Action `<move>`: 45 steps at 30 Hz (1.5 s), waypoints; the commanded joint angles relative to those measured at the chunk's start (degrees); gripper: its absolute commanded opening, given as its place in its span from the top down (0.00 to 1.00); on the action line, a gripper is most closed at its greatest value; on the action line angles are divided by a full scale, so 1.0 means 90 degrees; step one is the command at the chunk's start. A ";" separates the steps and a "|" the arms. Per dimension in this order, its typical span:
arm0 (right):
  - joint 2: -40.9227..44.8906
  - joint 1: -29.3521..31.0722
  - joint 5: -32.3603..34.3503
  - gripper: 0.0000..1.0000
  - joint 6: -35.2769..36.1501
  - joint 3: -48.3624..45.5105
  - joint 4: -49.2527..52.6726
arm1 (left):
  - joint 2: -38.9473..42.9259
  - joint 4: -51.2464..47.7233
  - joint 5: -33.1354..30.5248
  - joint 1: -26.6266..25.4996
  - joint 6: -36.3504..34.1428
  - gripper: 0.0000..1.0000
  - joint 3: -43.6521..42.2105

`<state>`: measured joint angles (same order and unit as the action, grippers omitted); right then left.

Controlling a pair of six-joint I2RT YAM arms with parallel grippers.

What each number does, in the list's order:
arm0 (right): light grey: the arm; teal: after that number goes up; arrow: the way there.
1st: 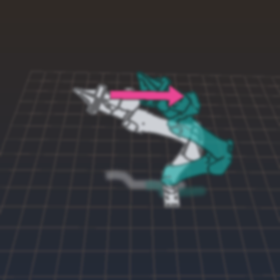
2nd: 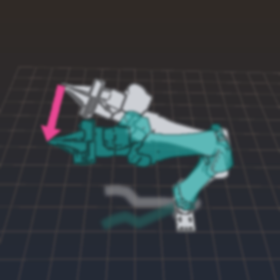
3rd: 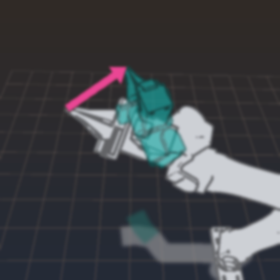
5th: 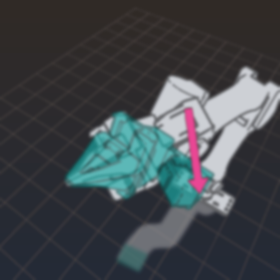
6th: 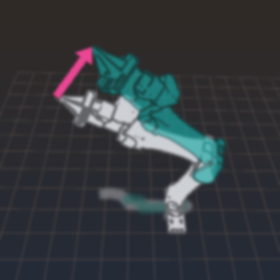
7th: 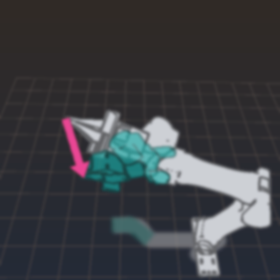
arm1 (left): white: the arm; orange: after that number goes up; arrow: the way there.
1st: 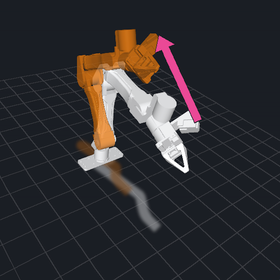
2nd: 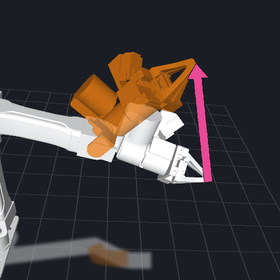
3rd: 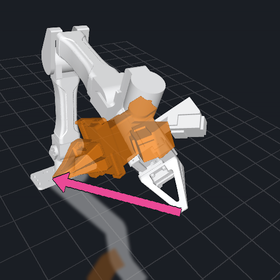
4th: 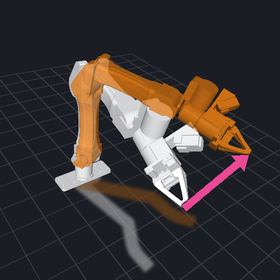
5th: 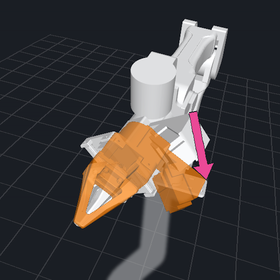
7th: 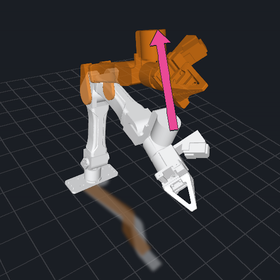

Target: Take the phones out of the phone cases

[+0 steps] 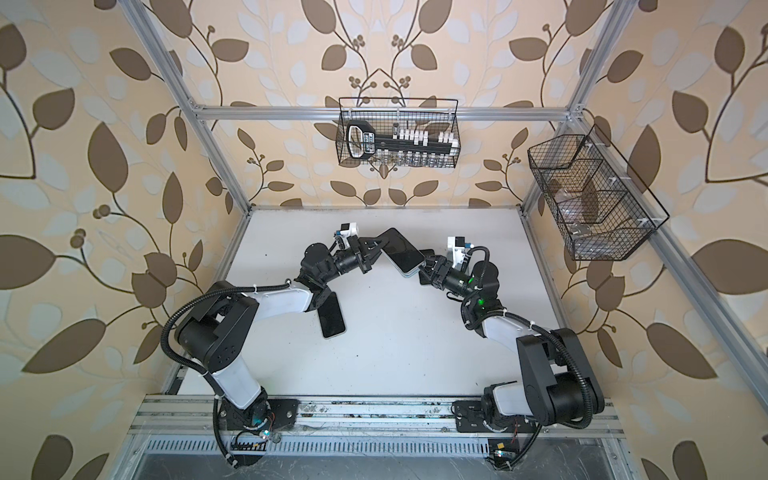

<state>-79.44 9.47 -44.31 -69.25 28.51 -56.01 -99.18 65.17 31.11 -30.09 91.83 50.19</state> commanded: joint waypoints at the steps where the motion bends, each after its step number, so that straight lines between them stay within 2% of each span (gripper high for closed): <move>1: -0.0004 -0.0005 0.0051 0.31 -0.0237 0.0068 -0.0588 | -0.0040 0.0483 0.0274 -0.0074 -0.0223 1.00 0.0321; 3: 0.0008 0.0000 0.0051 0.34 -0.0245 0.0036 -0.0593 | -0.0079 0.0405 0.0254 -0.0052 -0.0295 1.00 0.0355; 7: 0.0085 -0.0007 0.0040 0.49 -0.0293 -0.0042 -0.0593 | -0.0186 0.0210 0.0198 -0.0016 -0.0435 1.00 0.0453; 12: 0.0176 -0.0008 0.0013 0.56 -0.0360 -0.0100 -0.0583 | -0.0303 0.0030 0.0103 0.0037 -0.0479 1.00 0.0487; 16: 0.0254 -0.0008 0.0062 0.69 -0.0457 -0.0182 -0.0583 | -0.0343 -0.0150 0.0054 0.0081 -0.0525 1.00 0.0497; 20: 0.0417 -0.0008 0.0148 0.76 -0.0536 -0.0350 -0.0593 | -0.0433 -0.0151 0.0015 0.0103 -0.0526 1.00 0.0507; 26: 0.0598 -0.0006 0.0222 0.89 -0.0674 -0.0427 -0.0594 | -0.0542 -0.0226 -0.0010 0.0105 -0.0482 0.92 0.0566; 32: 0.0648 -0.0007 0.0340 0.93 -0.0738 -0.0482 -0.0598 | -0.0515 -0.0342 -0.0009 0.0108 -0.0516 0.81 0.0539; 37: 0.0612 -0.0007 0.0438 0.93 -0.0918 -0.0532 -0.0829 | -0.0447 -0.0385 -0.0049 0.0109 -0.0614 0.67 0.0386; 43: 0.0584 0.0011 0.0627 0.94 -0.0989 -0.0576 -0.0934 | -0.0341 -0.0516 -0.0096 0.0102 -0.0652 0.41 0.0230; 45: 0.0565 0.0010 0.0685 0.94 -0.1014 -0.0571 -0.0981 | -0.0281 -0.0582 -0.0109 0.0108 -0.0705 0.39 0.0185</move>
<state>-74.96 9.30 -39.88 -76.53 23.55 -58.92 -103.77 58.87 30.63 -29.91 87.05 52.73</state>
